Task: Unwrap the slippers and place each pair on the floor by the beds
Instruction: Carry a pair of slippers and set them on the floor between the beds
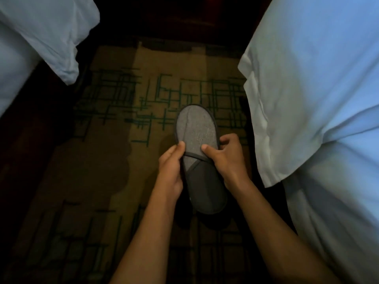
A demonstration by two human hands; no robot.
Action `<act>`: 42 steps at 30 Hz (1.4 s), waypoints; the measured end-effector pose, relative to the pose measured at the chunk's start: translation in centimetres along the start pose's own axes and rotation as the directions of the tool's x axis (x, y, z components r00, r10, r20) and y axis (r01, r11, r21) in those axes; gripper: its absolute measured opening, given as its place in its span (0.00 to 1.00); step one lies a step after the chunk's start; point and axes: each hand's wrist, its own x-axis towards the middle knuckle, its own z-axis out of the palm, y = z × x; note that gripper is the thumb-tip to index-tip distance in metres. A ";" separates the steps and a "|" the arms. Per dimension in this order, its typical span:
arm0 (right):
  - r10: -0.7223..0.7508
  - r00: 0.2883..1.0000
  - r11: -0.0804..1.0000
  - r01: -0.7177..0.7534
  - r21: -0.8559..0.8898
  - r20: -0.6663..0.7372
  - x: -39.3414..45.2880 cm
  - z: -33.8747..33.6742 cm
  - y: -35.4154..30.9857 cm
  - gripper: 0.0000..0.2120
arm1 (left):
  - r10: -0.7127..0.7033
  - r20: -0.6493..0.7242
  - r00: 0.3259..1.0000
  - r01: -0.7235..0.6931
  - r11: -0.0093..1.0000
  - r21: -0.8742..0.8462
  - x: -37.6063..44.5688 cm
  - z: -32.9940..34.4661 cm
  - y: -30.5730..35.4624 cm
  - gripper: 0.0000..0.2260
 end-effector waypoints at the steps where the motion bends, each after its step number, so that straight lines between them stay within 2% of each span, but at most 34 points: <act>1: 0.023 1.000 0.999 -0.023 0.023 0.002 -0.3 0.2 0.1 0.23 | 0.002 -0.007 1.000 -0.002 1.000 -0.006 -0.1 -0.2 0.1 0.11; 5: 0.139 0.989 0.985 -0.144 0.098 0.049 -1.7 0.3 0.2 0.23 | -0.176 -0.004 0.984 0.174 0.976 -0.134 -1.3 -1.8 0.3 0.21; 7: 0.166 0.982 0.980 -0.174 0.095 0.089 -1.6 0.4 0.1 0.22 | -0.241 0.048 0.969 0.245 0.955 -0.164 -1.5 -2.3 0.0 0.20; 11: 0.221 0.956 0.967 -0.241 0.083 0.193 -0.5 1.2 0.2 0.23 | -0.251 0.183 0.950 0.284 0.942 -0.181 -1.5 -2.5 -1.2 0.16; 16: 0.310 0.883 0.910 -0.383 0.158 0.353 -0.3 0.1 1.2 0.14 | -0.237 0.272 0.933 0.291 0.939 -0.183 -2.4 -3.5 -2.7 0.20; 18: 0.325 0.853 0.896 -0.416 0.157 0.408 -0.2 -0.5 1.3 0.15 | -0.224 0.278 0.934 0.279 0.944 -0.178 -2.9 -3.7 -2.9 0.23; 23: 0.275 0.841 0.932 -0.352 0.086 0.465 1.3 -0.1 1.0 0.16 | -0.162 0.260 0.952 0.227 0.944 -0.242 -2.6 -4.1 -3.4 0.25; 26: 0.249 0.862 0.964 -0.265 -0.026 0.441 1.7 0.8 1.4 0.13 | -0.148 0.285 0.947 0.241 0.915 -0.324 -2.6 -4.5 -4.0 0.15; 28: 0.242 0.867 0.970 -0.222 -0.097 0.436 1.6 1.3 1.8 0.12 | -0.158 0.307 0.938 0.263 0.903 -0.339 -2.8 -4.6 -4.4 0.13; 31: 0.224 0.854 0.973 -0.167 -0.161 0.469 1.3 1.5 2.3 0.10 | -0.192 0.281 0.940 0.282 0.901 -0.330 -2.8 -4.6 -4.8 0.14; 35: 0.189 0.811 0.981 -0.125 -0.150 0.553 1.2 1.3 2.1 0.01 | -0.203 0.258 0.945 0.289 0.887 -0.360 -2.7 -4.5 -5.0 0.19; 38: 0.198 0.777 0.980 -0.160 -0.116 0.598 1.0 0.9 1.8 0.06 | -0.196 0.240 0.951 0.273 0.896 -0.351 -2.8 -4.3 -4.8 0.22; 42: 0.259 0.728 0.964 -0.234 -0.125 0.635 1.0 0.5 2.1 0.19 | -0.182 0.204 0.962 0.239 0.922 -0.305 -2.8 -4.2 -4.8 0.22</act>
